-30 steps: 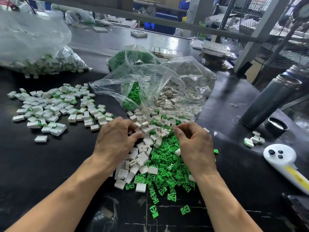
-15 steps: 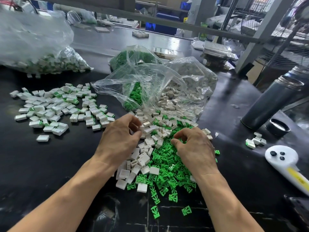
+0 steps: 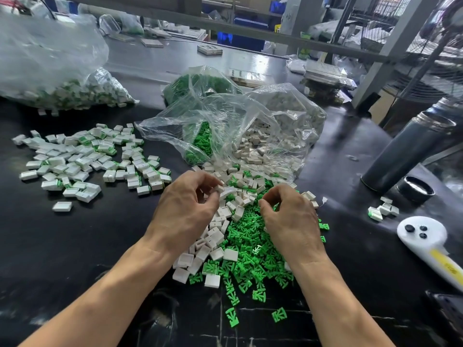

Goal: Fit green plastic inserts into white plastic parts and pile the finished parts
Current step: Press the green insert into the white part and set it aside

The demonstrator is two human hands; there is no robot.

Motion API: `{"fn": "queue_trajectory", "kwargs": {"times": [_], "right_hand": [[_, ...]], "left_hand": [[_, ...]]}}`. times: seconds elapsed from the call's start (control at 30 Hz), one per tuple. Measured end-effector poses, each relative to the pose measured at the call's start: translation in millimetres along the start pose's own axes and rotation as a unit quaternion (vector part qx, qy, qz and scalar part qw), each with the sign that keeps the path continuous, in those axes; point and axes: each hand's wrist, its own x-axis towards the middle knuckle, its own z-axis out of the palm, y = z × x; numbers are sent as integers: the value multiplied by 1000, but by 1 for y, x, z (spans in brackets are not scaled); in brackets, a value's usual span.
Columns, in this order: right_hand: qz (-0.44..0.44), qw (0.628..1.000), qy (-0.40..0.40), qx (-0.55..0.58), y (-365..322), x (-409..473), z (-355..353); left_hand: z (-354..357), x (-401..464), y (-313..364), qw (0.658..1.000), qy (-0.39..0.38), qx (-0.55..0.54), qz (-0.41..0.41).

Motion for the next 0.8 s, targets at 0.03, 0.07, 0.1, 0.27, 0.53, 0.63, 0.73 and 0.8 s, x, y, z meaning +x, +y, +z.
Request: {"fn": "queue_trajectory", "kwargs": {"times": [0.03,0.07,0.1,0.27,0.53,0.63,0.73,0.8], "right_hand": [[-2,1000,4,19,0,0,-1],[-5,999,9,37,0,-1,-1],[-9,999,12,50,0,-1,-2],[-28,996,-7,84,-1,-1,-2],[4,975,-18,223,0,-4,1],[13,961,-16,277,0,-6,3],[23,945,-15,326,-1,-7,4],[19,939,-14,343,-3,-7,3]], "left_hand": [[0,-1,2,1000,0,-8,-1],[0,-2,3,1000,1,-15,-2],[0,-3,4,1000,1,-21,-4],[2,-7,10,998,-20,-54,-5],[7,-7,12,994,-32,-107,-19],[8,-6,12,990,-35,-133,-26],[8,-6,12,982,-36,-183,-37],[6,-6,13,974,-37,-218,-38]]}}
